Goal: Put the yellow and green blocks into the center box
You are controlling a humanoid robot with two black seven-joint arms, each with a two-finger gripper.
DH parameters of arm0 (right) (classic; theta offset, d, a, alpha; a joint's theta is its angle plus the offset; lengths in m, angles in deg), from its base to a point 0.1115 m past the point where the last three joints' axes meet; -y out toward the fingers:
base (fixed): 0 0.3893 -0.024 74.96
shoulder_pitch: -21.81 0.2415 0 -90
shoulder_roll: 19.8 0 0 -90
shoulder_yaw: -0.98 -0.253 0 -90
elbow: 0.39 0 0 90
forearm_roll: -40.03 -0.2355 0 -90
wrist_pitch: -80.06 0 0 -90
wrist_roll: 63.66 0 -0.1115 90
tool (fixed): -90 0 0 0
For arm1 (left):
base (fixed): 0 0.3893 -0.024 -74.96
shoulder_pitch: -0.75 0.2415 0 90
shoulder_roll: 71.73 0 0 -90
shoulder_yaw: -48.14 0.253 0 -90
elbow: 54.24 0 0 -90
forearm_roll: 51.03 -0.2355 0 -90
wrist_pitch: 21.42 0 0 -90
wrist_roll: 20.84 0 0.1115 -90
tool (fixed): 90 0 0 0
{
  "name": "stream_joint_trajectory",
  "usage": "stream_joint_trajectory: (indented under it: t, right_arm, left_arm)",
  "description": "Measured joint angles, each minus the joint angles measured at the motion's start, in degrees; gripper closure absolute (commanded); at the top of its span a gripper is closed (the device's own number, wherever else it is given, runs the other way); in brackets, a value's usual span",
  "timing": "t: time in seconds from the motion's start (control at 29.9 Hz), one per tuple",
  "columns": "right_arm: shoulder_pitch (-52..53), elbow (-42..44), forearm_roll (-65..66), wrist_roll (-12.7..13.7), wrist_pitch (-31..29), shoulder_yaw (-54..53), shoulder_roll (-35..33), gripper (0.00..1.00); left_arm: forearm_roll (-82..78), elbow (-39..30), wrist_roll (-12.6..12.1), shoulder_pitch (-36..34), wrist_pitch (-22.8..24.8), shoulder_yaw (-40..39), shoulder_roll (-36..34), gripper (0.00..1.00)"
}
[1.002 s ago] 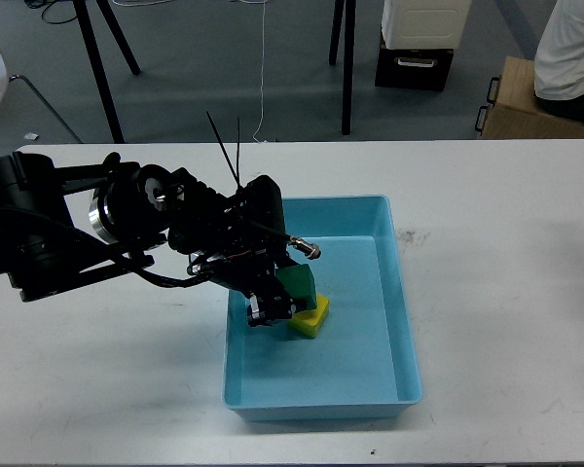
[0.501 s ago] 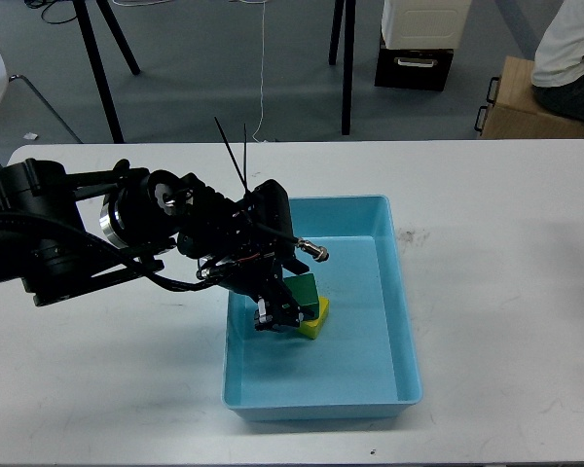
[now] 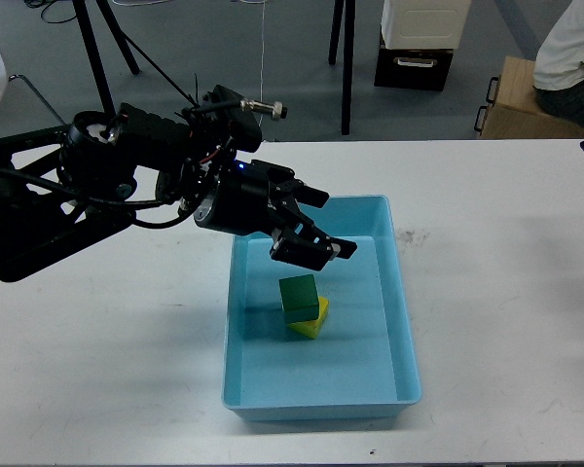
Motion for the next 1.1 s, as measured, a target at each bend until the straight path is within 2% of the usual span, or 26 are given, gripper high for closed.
stream_joint_trajectory:
  t: [0.13,0.23,0.3,0.37,0.43,0.53,0.6,0.7,0.84,1.0,1.1]
  right_arm:
    - [1.9,0.0,-0.1,0.0,-0.3,-5.2,5.8,0.01]
    - [2.3,0.1,-0.3,0.0,-2.6,-11.5,10.5,0.01]
    - [2.3,0.4,-0.4,0.0,-6.2,-15.4,13.4,0.01]
    - [2.3,0.8,-1.1,0.0,-11.3,-19.3,16.4,0.01]
    - [2.3,1.1,-3.4,1.0,-16.1,-23.0,19.6,0.01]
    - [2.0,1.3,-10.8,4.6,-19.2,-26.4,23.1,0.01]
    - [1.9,1.7,-17.3,7.6,-19.9,-27.7,24.6,0.01]
    - [0.5,1.7,-26.1,11.7,-20.3,-30.8,26.0,0.01]
    - [-5.9,-0.5,-31.2,14.5,-21.7,-39.4,27.3,0.01]
    - [-18.4,-8.4,-35.6,19.1,-25.0,-49.0,27.7,0.01]
    - [-26.5,-13.4,-38.4,20.5,-25.4,-53.6,28.4,0.01]
  left_arm:
    - [12.2,1.7,0.0,12.3,0.0,-19.6,1.3,0.01]
    - [20.5,1.2,0.0,19.8,0.0,-29.9,3.0,0.00]
    - [26.2,0.5,-0.2,23.5,0.0,-33.8,3.7,0.00]
    - [33.9,0.1,-2.7,27.0,-1.2,-35.6,4.0,0.00]
    - [42.3,0.0,-6.2,29.7,-4.4,-36.3,4.0,0.00]
    - [55.7,0.0,-10.4,33.1,-8.0,-36.8,3.7,0.00]
    - [63.6,0.0,-11.7,35.1,-9.2,-37.0,3.5,0.00]
    - [74.1,0.0,-12.5,38.3,-10.3,-37.0,3.5,0.00]
    - [85.9,0.0,-13.3,42.6,-10.6,-37.2,3.6,0.00]
    - [100.9,-2.1,-12.7,47.5,-9.0,-38.5,6.0,0.00]
    - [107.3,-3.8,-11.6,50.5,-8.6,-39.0,7.7,0.00]
